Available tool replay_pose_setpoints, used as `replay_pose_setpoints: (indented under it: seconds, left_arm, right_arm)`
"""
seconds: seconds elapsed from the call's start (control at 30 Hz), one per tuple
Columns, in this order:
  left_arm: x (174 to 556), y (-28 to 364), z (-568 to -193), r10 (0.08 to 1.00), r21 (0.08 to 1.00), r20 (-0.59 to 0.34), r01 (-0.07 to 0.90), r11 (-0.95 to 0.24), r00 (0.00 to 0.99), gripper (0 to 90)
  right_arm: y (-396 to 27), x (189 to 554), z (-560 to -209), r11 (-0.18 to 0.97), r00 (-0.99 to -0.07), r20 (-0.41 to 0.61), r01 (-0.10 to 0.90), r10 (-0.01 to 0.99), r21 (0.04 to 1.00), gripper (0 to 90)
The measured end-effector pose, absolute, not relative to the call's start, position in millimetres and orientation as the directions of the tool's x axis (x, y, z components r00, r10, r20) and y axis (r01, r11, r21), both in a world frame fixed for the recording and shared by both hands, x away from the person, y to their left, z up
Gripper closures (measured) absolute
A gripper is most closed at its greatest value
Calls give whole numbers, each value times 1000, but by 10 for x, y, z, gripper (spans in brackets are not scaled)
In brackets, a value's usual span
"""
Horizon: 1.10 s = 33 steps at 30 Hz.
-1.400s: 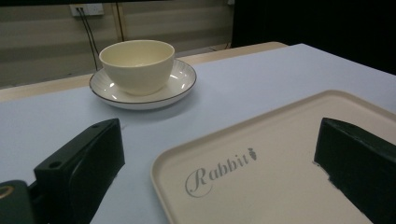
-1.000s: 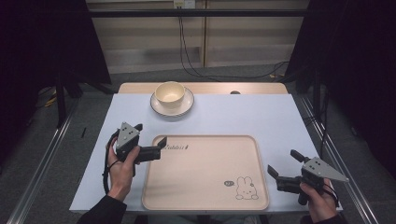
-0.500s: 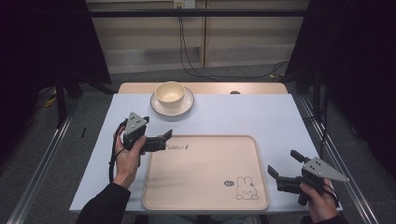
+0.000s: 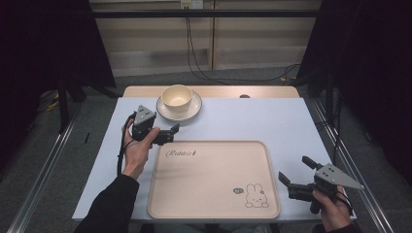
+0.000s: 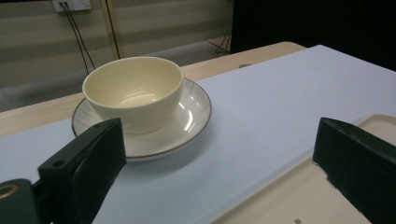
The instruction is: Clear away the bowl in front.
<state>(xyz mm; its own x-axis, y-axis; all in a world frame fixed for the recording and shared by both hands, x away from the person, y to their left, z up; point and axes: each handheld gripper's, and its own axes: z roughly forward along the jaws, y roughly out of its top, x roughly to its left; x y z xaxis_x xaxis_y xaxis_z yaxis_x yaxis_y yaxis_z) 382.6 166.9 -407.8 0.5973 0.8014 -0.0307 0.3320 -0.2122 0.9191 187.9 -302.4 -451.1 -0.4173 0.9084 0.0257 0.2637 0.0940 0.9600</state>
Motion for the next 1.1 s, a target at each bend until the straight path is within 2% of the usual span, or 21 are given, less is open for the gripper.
replay_pose_setpoints:
  seconds: [0.03,0.17,0.57,0.7,0.77,0.83,1.1]
  left_arm:
    - [3868,1666,-4092,803,921,-59,342,-185,593,21]
    - [3990,1698,-4129,812,912,-27,347,-219,584,30]
    - [4409,1732,-4103,826,897,-47,387,-212,561,36]
    - [4530,1735,-4079,836,897,-17,378,-230,549,39]
    - [4599,1734,-4083,836,892,-34,395,-222,548,60]
    - [4652,1721,-4095,846,883,15,390,-262,534,55]
    - [4858,1707,-4086,867,871,9,422,-252,499,94]
  right_arm:
    - [-3025,1880,-4512,96,-417,23,262,909,960,0]
    - [-3026,1879,-4511,94,-417,26,264,908,960,0]
    - [-3017,1878,-4515,92,-423,32,270,906,958,0]
    - [-3028,1882,-4518,94,-423,30,269,906,959,0]
    - [-3025,1885,-4521,93,-422,30,268,906,959,0]
    - [-3021,1882,-4522,94,-427,35,278,904,956,0]
    - [-3023,1887,-4526,91,-427,40,282,903,955,0]
